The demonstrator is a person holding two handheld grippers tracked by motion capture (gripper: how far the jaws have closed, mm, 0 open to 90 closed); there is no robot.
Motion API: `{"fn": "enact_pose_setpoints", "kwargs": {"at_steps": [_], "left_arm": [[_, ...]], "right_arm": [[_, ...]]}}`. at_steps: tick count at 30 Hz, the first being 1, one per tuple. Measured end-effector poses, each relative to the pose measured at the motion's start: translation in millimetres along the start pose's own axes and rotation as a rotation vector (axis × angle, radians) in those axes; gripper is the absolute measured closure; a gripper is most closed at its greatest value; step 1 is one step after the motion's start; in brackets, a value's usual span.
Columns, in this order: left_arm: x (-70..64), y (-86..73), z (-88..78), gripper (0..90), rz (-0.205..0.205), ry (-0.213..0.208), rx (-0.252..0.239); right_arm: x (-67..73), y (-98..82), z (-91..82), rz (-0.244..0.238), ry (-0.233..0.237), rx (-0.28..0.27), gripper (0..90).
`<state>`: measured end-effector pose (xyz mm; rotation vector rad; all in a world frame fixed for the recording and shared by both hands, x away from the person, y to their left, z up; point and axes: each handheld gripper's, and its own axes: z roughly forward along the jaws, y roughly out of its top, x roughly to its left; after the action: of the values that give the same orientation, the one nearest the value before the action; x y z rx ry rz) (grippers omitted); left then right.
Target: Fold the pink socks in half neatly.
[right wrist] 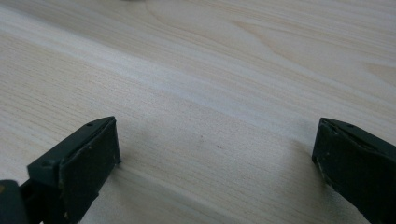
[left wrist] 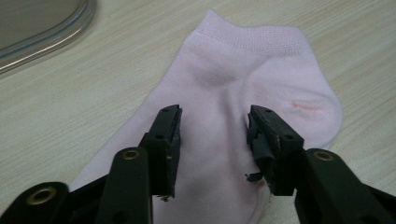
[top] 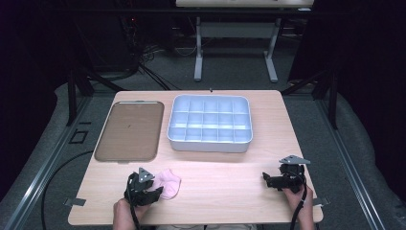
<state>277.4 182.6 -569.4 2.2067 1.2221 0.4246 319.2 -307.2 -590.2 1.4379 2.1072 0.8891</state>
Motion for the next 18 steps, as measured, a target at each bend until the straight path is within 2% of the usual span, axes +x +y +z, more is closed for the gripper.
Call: {"fn": "enact_pose_setpoints", "kwargs": {"at_steps": [5, 6, 8, 11, 15, 18], "left_arm": [[-0.6, -0.6, 0.0, 67.5, 0.006, 0.002, -0.013], [-0.8, -0.8, -0.2, 67.5, 0.01, -0.002, -0.013], [-0.5, -1.2, -0.2, 74.4, 0.017, -0.007, -0.016], [-0.2, -2.5, -0.1, 77.0, 0.011, -0.008, -0.027], [-0.5, -4.3, -0.2, 79.1, 0.027, -0.005, -0.042], [1.7, -5.3, -0.7, 79.5, 0.025, -0.021, -0.052]], "right_arm": [[0.1, 0.1, -0.1, 0.001, 0.0, 0.002, 0.3], [0.0, 0.1, -0.2, 0.0, 0.0, 0.003, 0.3], [0.0, 0.1, -0.1, 0.0, 0.0, 0.002, 0.3], [0.2, 0.2, -0.1, 0.0, 0.0, 0.003, 0.3], [0.4, 0.3, -0.2, 0.002, -0.001, 0.005, 0.3], [0.4, 0.3, -0.2, 0.002, -0.001, 0.005, 0.3]]}}
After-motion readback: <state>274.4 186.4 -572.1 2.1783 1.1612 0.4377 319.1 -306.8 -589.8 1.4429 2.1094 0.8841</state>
